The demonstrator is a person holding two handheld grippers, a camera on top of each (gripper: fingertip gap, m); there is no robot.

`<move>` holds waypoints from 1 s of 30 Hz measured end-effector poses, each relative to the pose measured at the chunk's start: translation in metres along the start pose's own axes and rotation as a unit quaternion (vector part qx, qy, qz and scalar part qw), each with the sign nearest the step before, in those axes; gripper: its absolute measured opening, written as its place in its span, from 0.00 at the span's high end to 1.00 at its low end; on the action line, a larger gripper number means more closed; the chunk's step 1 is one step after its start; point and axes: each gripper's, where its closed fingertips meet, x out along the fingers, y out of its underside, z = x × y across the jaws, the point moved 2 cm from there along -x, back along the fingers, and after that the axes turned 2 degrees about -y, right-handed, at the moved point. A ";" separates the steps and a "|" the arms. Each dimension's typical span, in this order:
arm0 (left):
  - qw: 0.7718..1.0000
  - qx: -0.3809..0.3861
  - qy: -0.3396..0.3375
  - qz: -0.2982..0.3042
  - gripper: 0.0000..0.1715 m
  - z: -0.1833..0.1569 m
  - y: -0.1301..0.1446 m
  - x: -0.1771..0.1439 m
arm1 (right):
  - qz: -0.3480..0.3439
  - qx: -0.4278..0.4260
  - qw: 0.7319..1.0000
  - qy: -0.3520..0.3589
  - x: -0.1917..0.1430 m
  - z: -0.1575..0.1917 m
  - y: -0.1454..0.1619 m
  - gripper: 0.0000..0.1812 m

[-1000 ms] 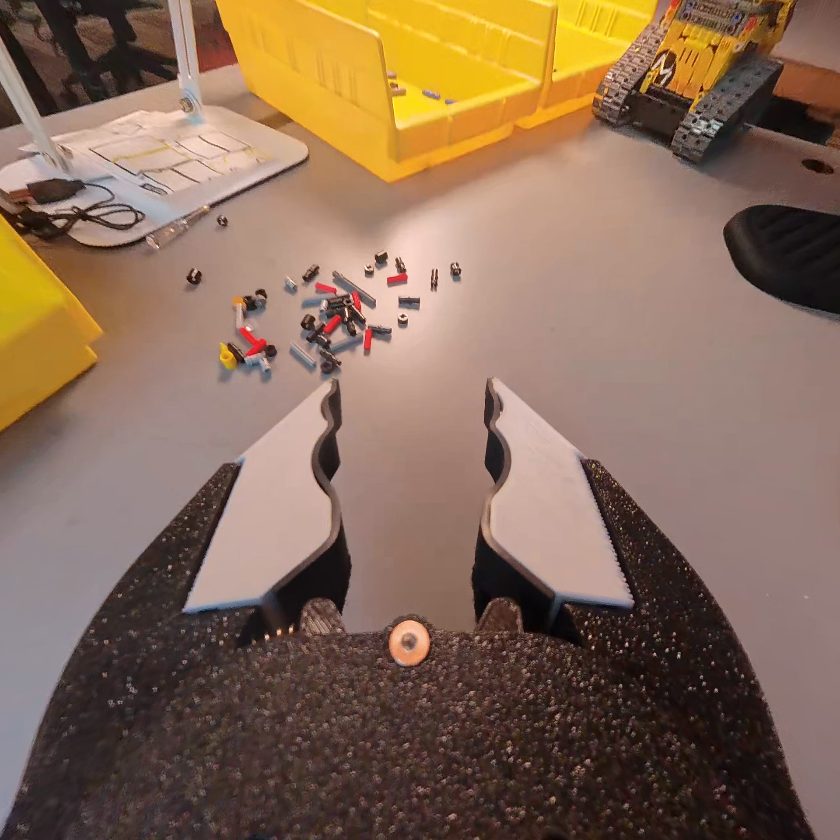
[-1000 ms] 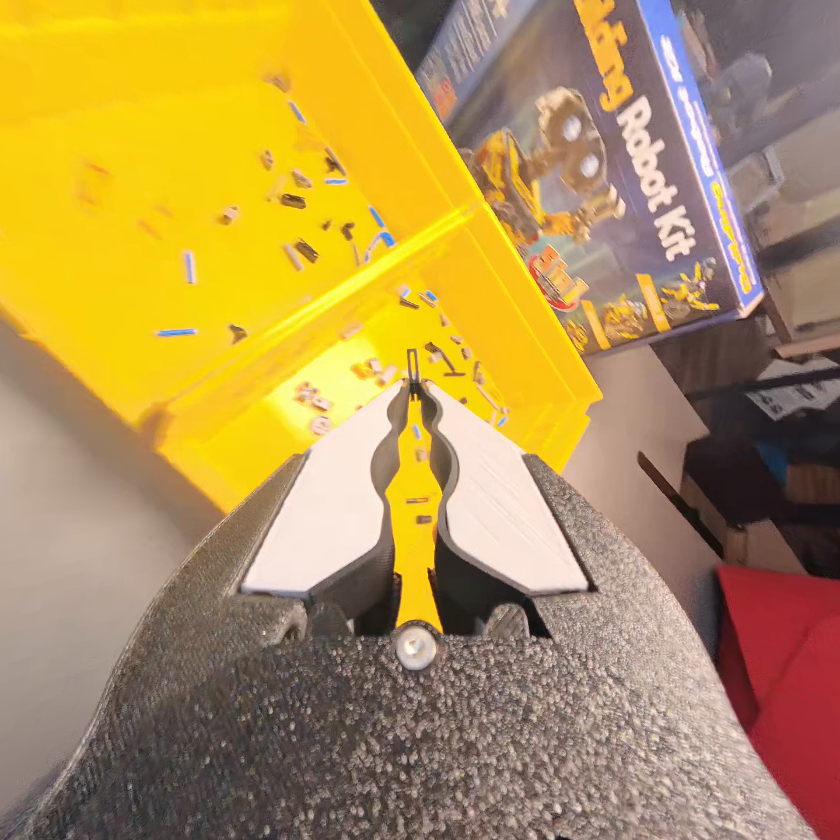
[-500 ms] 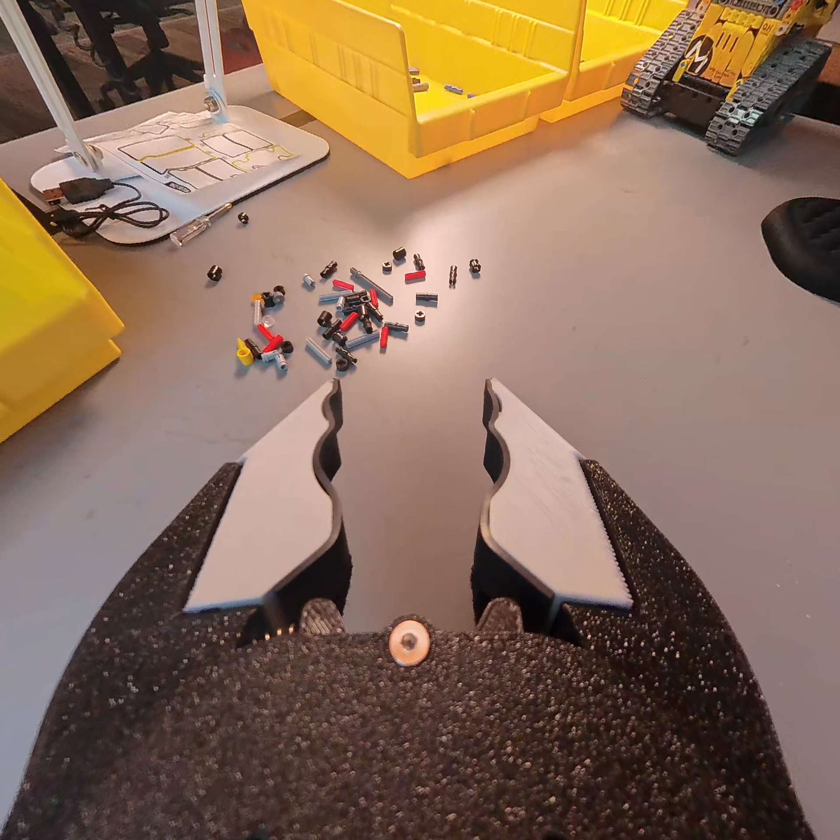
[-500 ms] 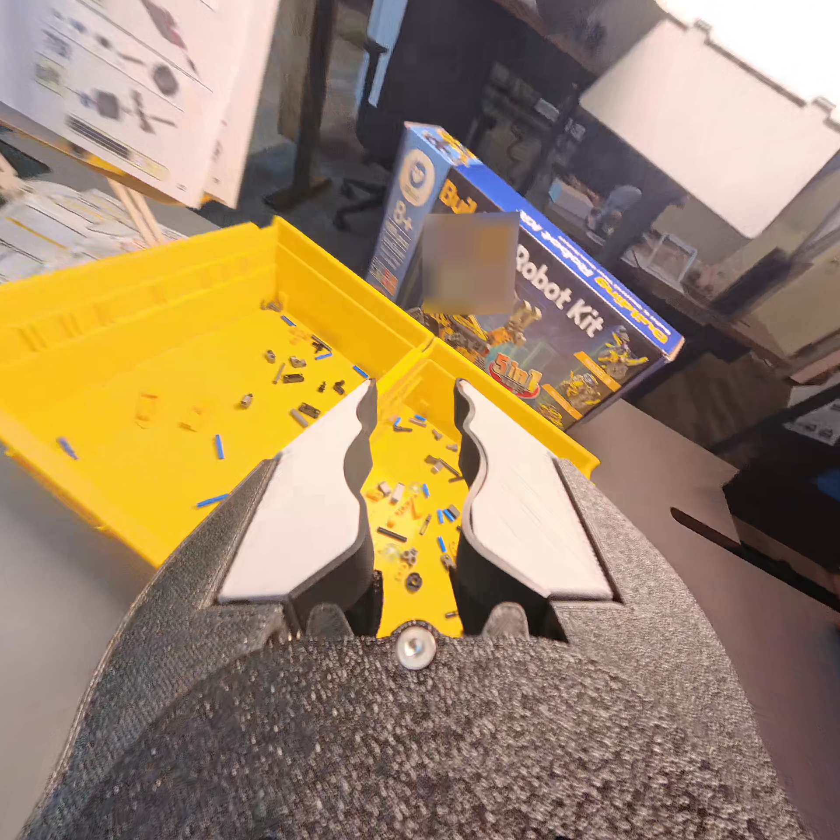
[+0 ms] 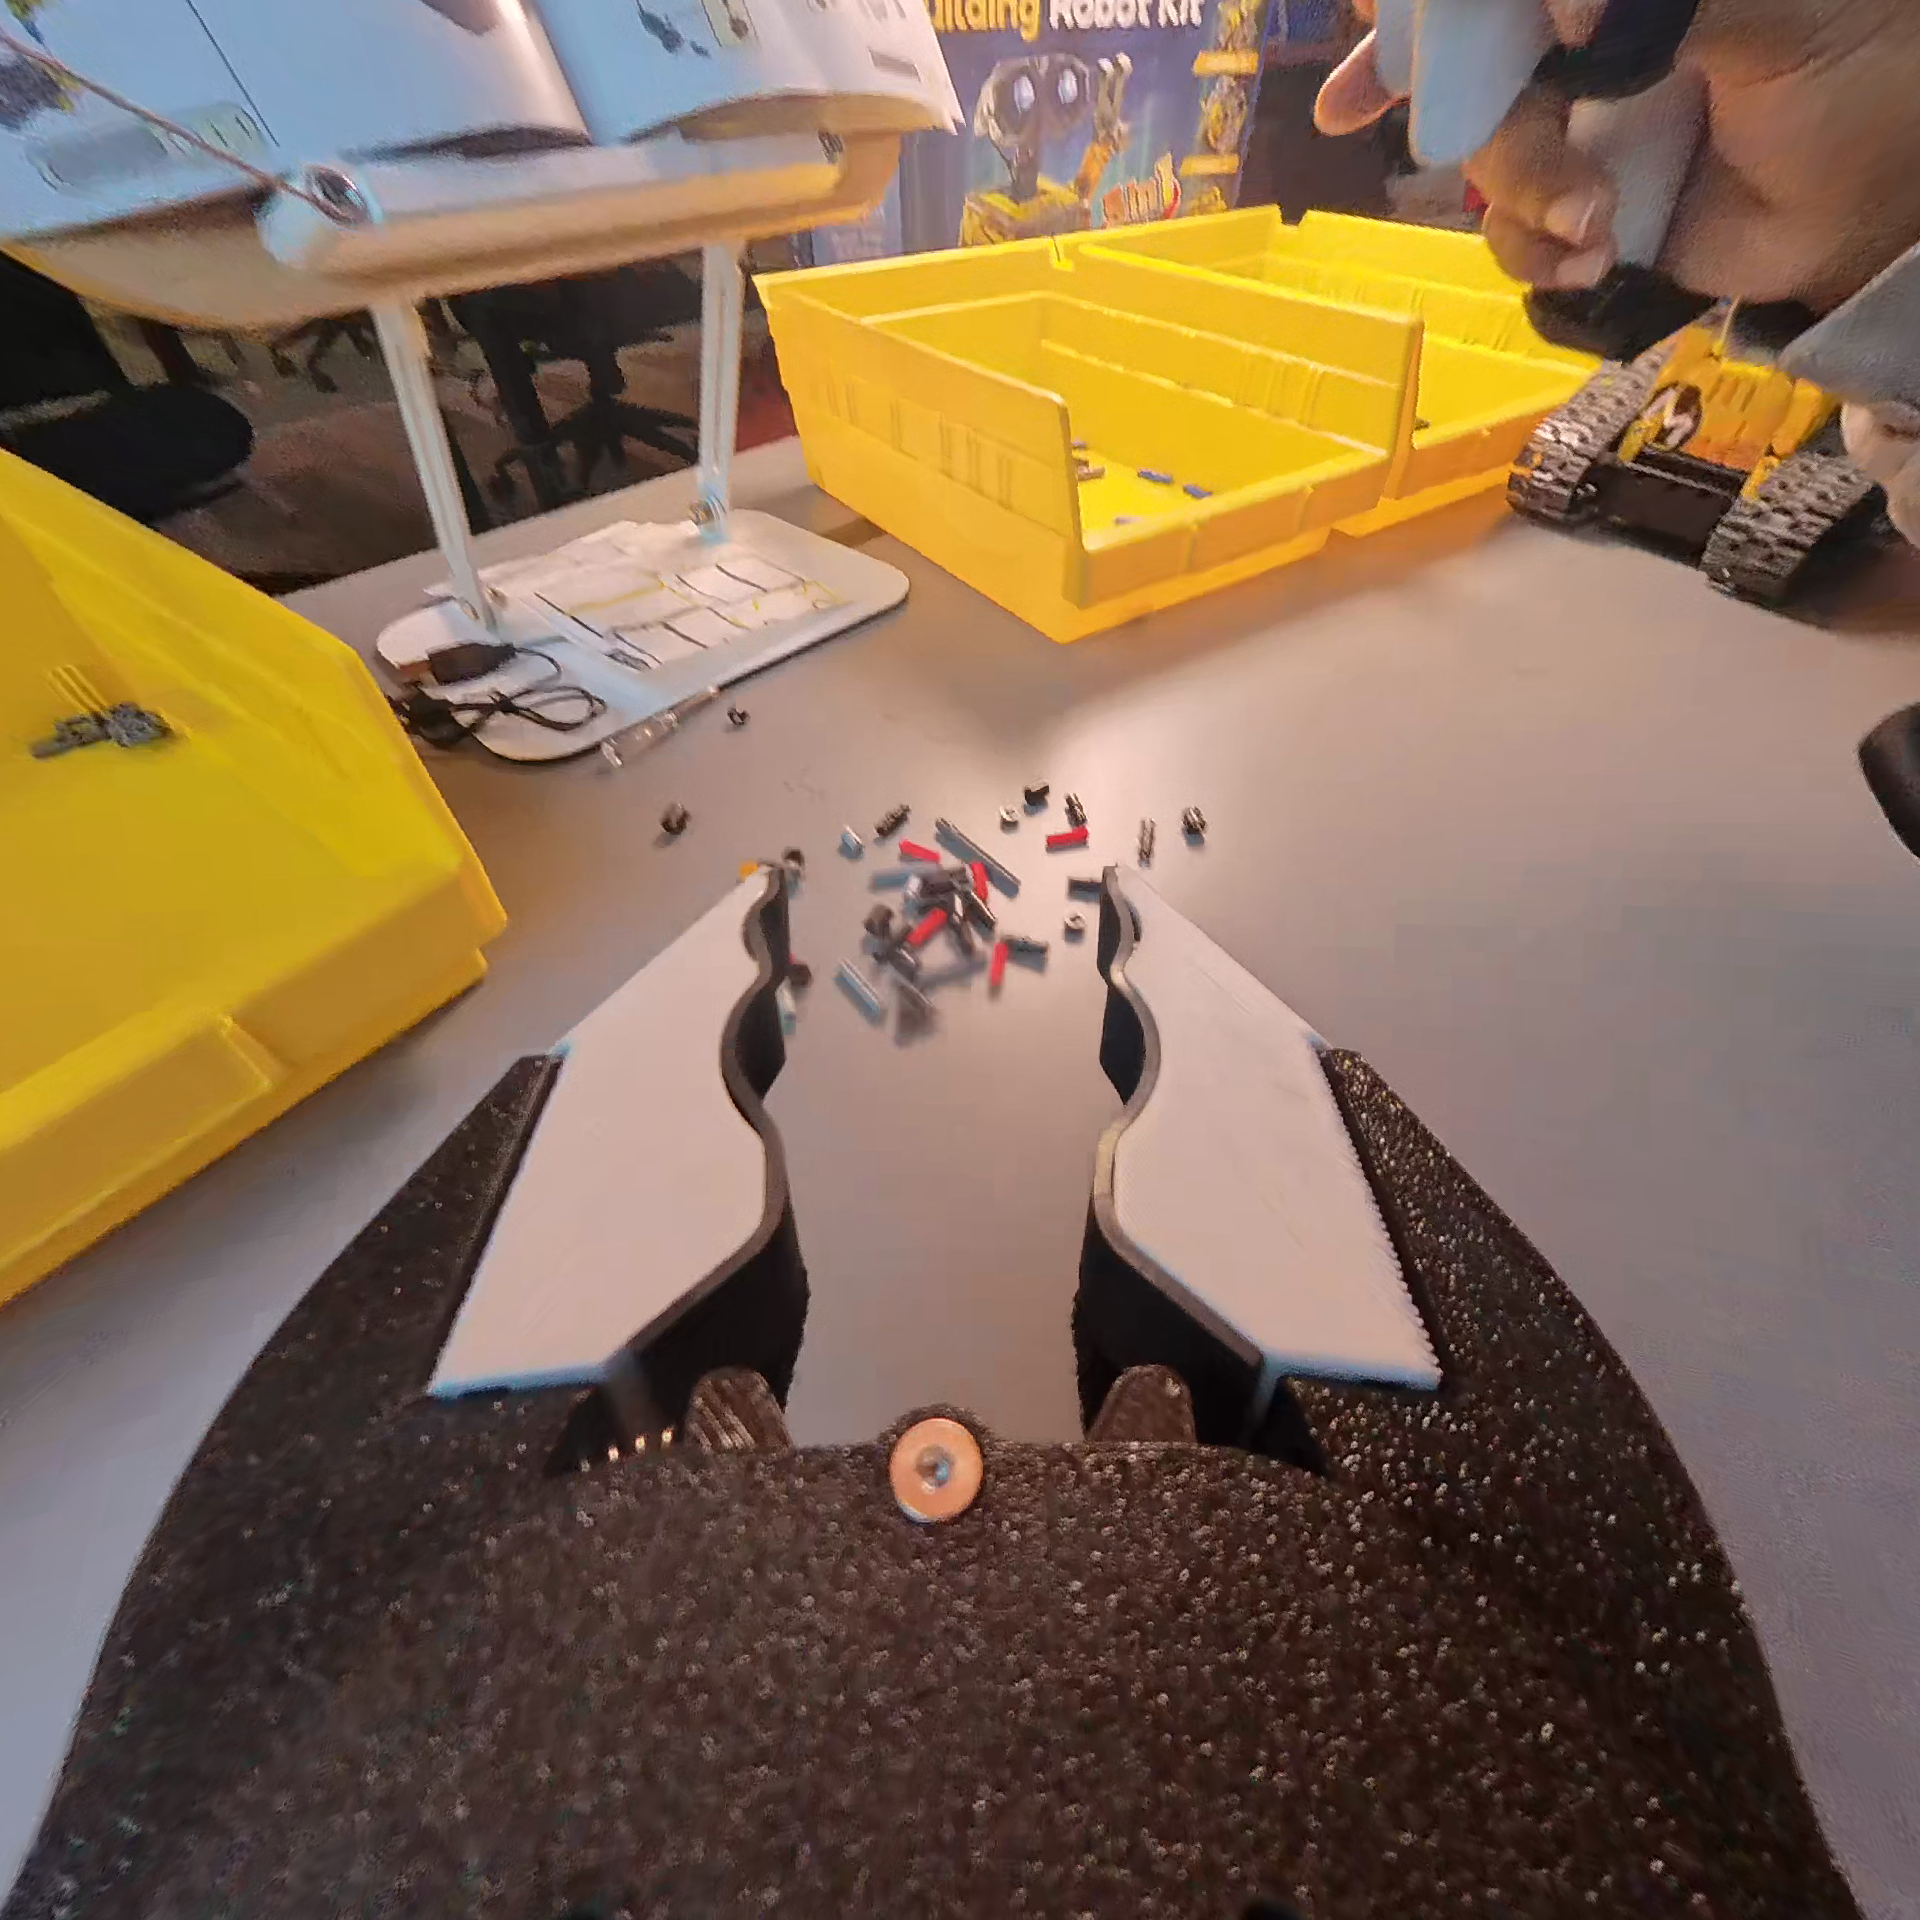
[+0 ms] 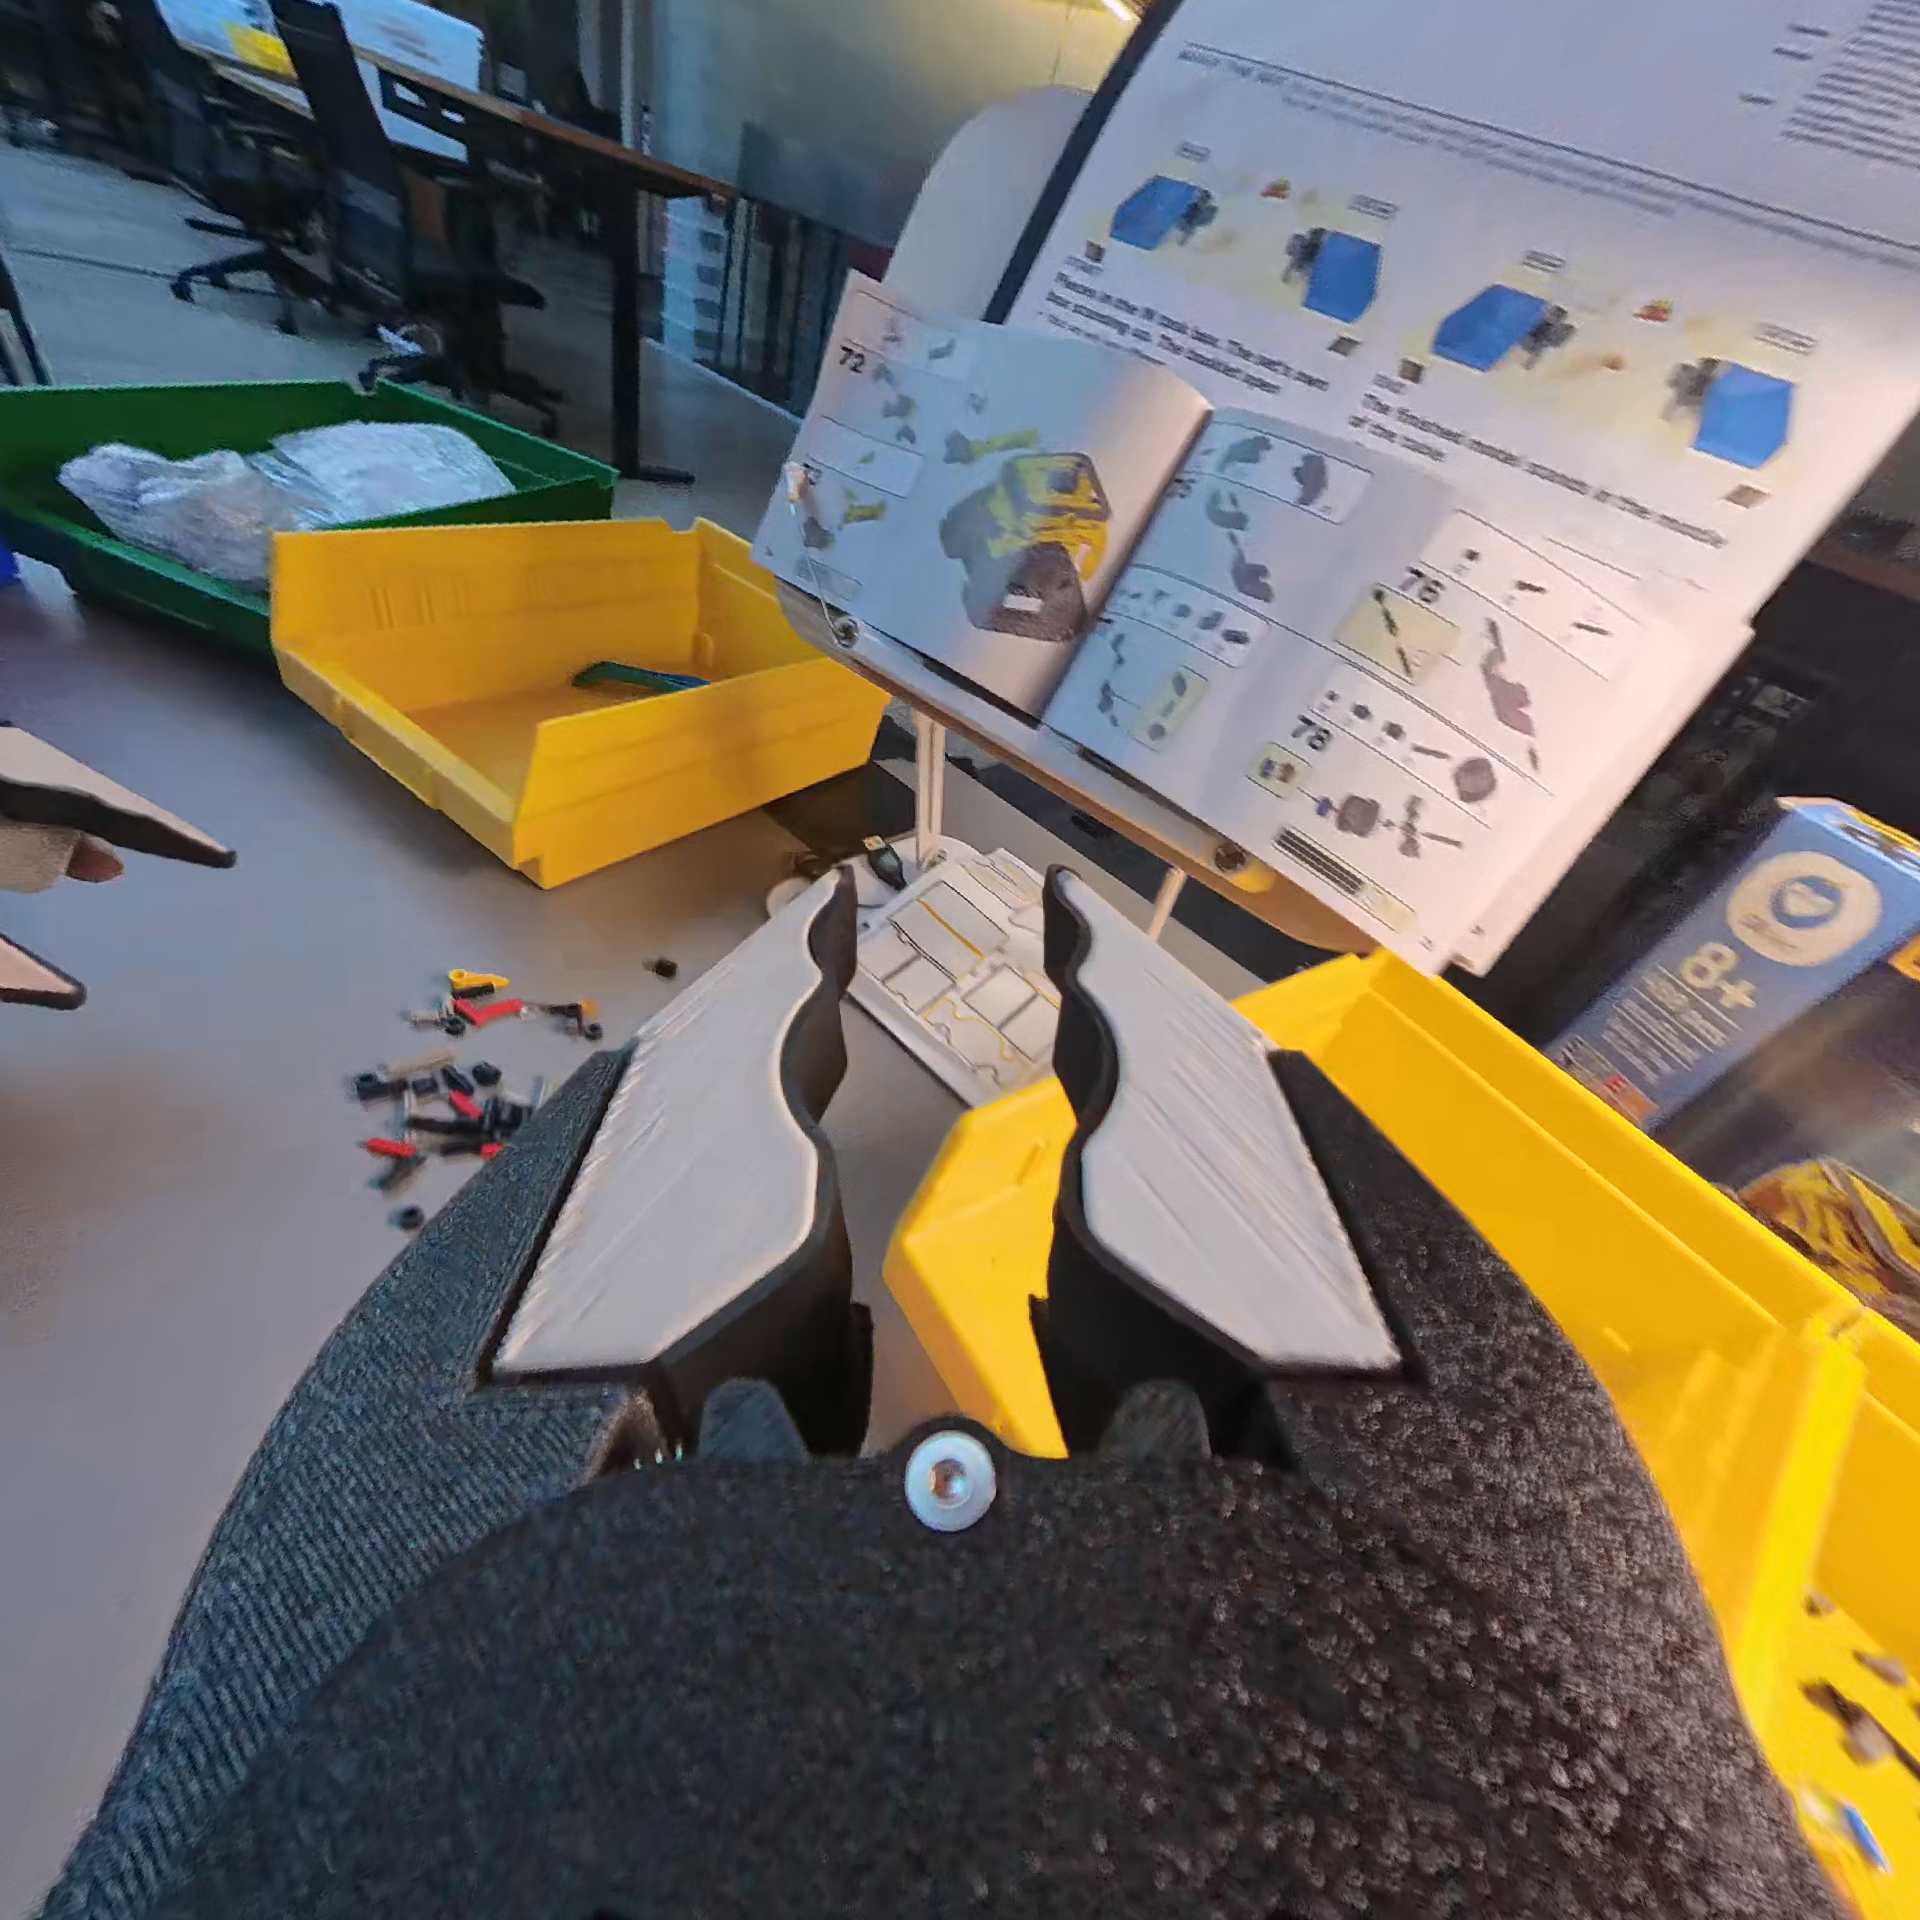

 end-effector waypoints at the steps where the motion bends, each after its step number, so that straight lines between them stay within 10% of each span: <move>1: 1.000 0.003 -0.014 -0.012 0.65 0.009 -0.010 0.005 | -0.001 -0.003 1.000 -0.009 0.018 0.006 -0.005 0.80; 9: 0.977 -0.121 -0.145 -0.103 0.77 0.142 -0.126 0.072 | 0.040 -0.065 0.997 0.029 0.154 0.001 -0.037 0.78; 12: 0.966 -0.122 -0.209 -0.094 0.75 0.191 -0.147 0.099 | 0.068 -0.073 0.992 0.077 0.188 -0.017 -0.042 0.62; 19: 0.963 -0.068 -0.257 -0.046 0.74 0.216 -0.134 0.134 | 0.080 -0.119 0.975 0.170 0.231 -0.041 -0.043 0.40; 30: 0.967 -0.088 -0.236 -0.047 0.79 0.213 -0.108 0.104 | 0.037 -0.102 0.982 0.156 0.221 -0.046 -0.036 0.63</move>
